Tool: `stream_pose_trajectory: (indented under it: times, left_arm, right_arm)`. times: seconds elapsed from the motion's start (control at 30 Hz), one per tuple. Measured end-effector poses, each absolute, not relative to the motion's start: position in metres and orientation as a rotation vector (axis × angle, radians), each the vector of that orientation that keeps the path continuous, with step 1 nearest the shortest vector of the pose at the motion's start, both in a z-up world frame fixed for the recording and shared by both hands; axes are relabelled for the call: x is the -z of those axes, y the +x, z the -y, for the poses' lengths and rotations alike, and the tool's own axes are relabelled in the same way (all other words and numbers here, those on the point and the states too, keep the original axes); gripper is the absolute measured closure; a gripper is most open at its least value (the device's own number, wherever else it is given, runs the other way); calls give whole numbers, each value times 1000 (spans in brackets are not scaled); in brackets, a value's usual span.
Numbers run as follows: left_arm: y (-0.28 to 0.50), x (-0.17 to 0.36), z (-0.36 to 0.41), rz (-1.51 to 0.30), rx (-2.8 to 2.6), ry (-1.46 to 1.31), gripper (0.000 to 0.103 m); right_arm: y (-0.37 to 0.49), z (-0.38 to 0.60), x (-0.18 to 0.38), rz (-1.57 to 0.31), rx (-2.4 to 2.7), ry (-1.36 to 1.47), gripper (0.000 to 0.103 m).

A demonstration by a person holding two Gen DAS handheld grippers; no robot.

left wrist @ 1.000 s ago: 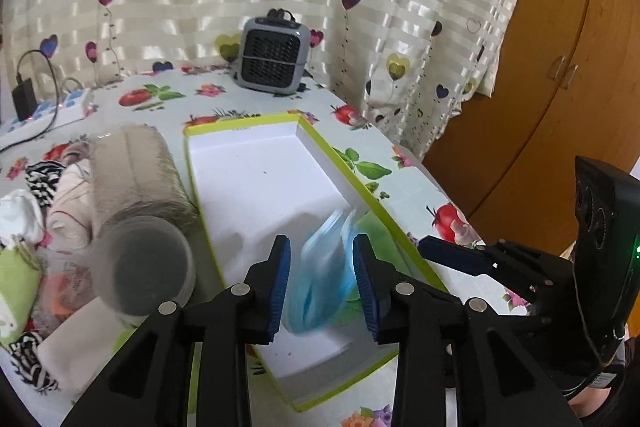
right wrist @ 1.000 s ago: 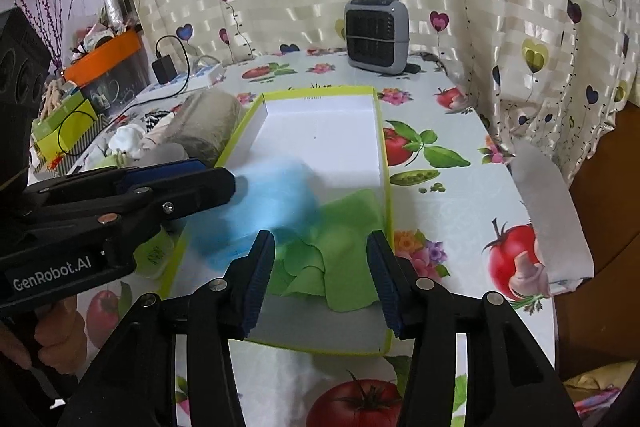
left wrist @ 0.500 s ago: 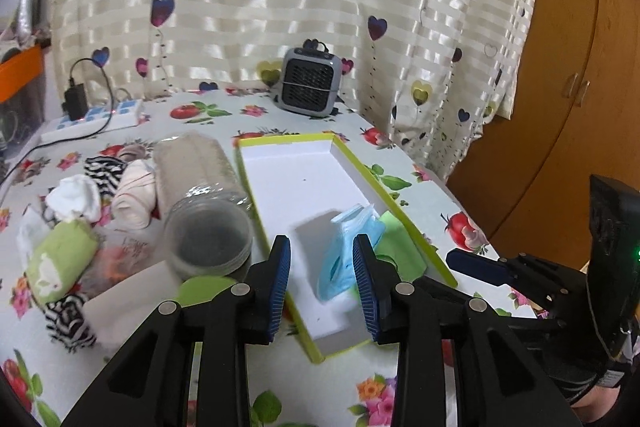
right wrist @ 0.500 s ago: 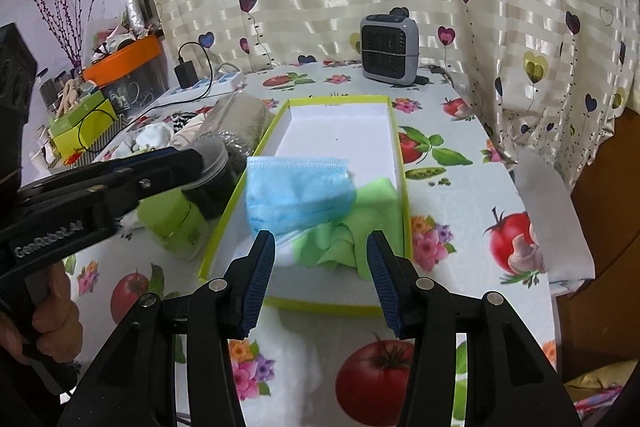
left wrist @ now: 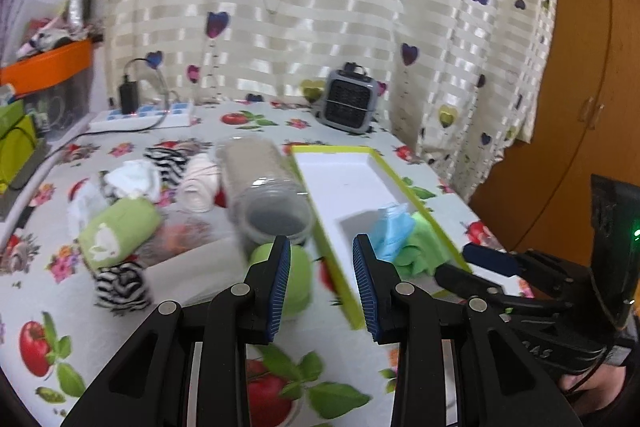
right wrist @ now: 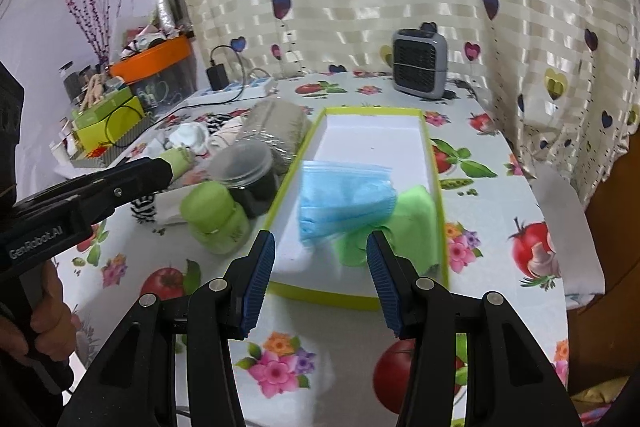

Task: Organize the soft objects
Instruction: 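Withdraw both open grippers from the box toward the pile, then grasp the black-and-white striped sock with the right gripper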

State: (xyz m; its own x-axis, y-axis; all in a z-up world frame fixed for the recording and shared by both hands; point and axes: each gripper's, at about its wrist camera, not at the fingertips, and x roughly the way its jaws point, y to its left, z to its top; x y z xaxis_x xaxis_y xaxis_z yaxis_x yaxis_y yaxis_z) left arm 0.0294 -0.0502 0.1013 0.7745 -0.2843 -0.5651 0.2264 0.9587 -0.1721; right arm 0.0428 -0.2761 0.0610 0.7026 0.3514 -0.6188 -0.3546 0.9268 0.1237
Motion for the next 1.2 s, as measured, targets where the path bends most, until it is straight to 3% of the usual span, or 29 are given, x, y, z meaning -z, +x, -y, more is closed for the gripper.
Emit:
stream_pose_trajectory:
  times: [0.47,0.67,1.2]
  left_arm:
    - [18,-80,-13,-664,130,-152,71]
    - [19,-72,-31,-688,91,-180,63]
    - [44,-56,-111,-737,-84,-276,62]
  right_arm:
    - [32,246,-64,-659,-473,-24,54]
    - [27,225,-67,-644,-527,-60,54]
    - [30,145,-71,-637,-700,-169,54]
